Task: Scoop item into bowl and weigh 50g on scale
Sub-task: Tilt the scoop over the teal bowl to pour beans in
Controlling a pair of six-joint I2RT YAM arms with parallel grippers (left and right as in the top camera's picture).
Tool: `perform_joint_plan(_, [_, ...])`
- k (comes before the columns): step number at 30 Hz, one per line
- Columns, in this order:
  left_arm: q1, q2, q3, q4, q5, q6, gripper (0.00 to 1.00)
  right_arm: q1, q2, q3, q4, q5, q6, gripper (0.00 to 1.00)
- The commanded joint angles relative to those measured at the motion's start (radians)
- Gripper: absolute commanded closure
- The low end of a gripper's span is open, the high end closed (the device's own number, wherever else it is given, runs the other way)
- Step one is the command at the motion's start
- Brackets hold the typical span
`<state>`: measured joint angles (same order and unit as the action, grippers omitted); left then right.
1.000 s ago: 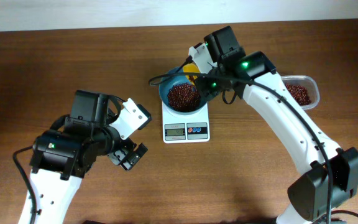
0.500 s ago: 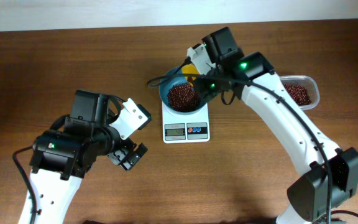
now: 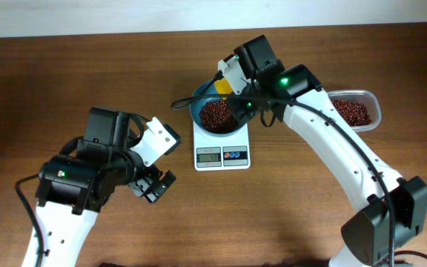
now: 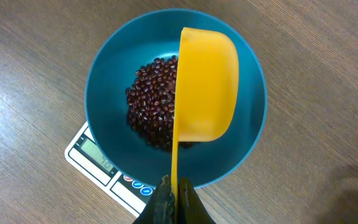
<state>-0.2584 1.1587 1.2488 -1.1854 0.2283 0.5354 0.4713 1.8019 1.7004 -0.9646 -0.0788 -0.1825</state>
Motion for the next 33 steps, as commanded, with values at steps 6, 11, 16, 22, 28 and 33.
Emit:
perform_joint_plan(6, [0.006, 0.005, 0.018, 0.001, 0.0, 0.019, 0.01, -0.05, -0.002, 0.034, -0.003, -0.198, 0.077, 0.96])
perform_joint_plan(11, [0.006, 0.005, 0.018, 0.001, 0.0, 0.019, 0.01, -0.062, -0.002, 0.033, -0.004, -0.202, 0.091, 0.96])
perform_joint_plan(16, [0.006, 0.005, 0.018, 0.002, 0.0, 0.019, 0.01, -0.062, -0.002, 0.033, -0.004, -0.192, 0.09, 0.96])
perform_joint_plan(22, [0.006, 0.005, 0.018, 0.001, 0.0, 0.019, 0.01, -0.061, -0.002, 0.033, -0.003, -0.147, 0.091, 0.96])
perform_joint_plan(28, [0.006, 0.005, 0.018, 0.002, 0.0, 0.019, 0.01, -0.089, -0.002, 0.034, 0.045, -0.335, 0.19, 0.96])
perform_joint_plan(33, [0.006, 0.005, 0.018, 0.001, 0.0, 0.019, 0.01, -0.194, -0.002, 0.034, 0.068, -0.586, 0.248, 0.96])
